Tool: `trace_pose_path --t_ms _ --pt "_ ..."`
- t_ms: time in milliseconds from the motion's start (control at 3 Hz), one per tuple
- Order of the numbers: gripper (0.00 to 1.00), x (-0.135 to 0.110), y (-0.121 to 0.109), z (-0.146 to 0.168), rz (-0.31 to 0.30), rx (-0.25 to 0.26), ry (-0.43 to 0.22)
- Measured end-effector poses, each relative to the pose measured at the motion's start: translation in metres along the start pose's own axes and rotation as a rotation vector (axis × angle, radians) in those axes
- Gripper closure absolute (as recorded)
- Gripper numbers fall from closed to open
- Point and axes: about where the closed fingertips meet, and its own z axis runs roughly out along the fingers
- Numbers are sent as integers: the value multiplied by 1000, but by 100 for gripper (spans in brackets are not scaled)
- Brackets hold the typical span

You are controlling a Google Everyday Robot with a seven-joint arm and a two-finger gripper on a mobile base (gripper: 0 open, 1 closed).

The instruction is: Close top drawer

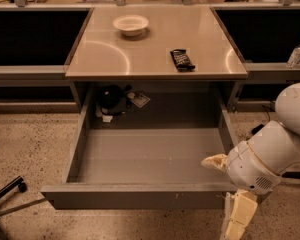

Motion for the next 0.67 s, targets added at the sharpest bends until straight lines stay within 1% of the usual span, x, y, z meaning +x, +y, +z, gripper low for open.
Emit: trace_pose_path --t_ms 667 --pt "0 2 29 18 -17 -46 10"
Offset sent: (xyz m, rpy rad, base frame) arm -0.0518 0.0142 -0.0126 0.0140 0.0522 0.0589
